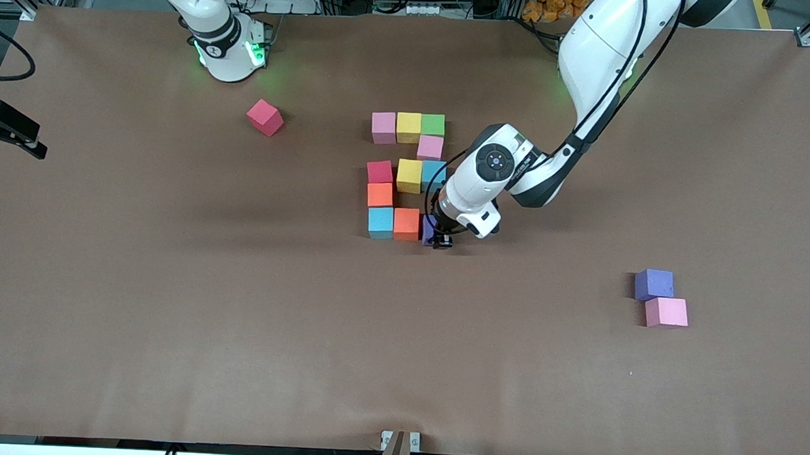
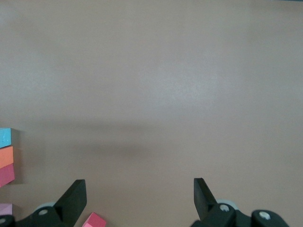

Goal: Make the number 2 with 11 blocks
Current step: 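Lower the purple cube beside the orange cube and open the left gripper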

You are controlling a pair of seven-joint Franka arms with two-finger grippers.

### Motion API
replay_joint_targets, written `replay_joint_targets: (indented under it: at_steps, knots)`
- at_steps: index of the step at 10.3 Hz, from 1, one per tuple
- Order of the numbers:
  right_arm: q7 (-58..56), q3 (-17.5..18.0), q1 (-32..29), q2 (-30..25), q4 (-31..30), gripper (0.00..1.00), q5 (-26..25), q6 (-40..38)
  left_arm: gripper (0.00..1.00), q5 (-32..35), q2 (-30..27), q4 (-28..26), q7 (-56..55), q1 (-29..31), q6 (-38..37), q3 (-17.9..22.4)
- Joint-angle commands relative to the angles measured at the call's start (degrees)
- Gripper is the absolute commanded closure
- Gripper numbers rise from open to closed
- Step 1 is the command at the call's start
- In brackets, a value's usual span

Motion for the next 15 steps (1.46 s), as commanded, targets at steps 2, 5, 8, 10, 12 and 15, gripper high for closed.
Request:
replay_joint_targets:
  at_steps: [2, 5, 8, 10, 12, 15]
  knots:
    - [0.4, 0.4, -0.5, 0.1, 0.3, 0.0, 0.6, -0.3, 0.0, -0.1, 1.6, 2.0, -0.8, -1.1, 0.5, 0.6]
    - [0.4, 0.4, -0.5, 0.1, 0.3, 0.0, 0.6, -0.3, 0.0, 0.8, 1.0, 1.9, -0.7, -1.0, 0.4, 0.6]
    - [0.4, 0.4, -0.5, 0.1, 0.3, 0.0, 0.6, -0.3, 0.0, 0.9, 0.2, 1.9, -0.1, -0.2, 0.1, 0.6]
    - [0.4, 0.4, -0.5, 0.1, 0.3, 0.0, 0.6, -0.3, 0.0, 1.6, -0.5, 1.9, 0.3, 0.3, 0.1, 0.6]
    - [0.4, 0.4, -0.4, 0.1, 0.3, 0.0, 0.6, -0.3, 0.0, 1.8, -1.4, 1.9, 0.6, 1.1, -0.1, 0.6]
    - [0.4, 0.4, -0.5, 0.1, 0.3, 0.0, 0.6, -0.3, 0.0, 1.7, -3.1, 1.9, 0.5, 1.0, -0.2, 0.6]
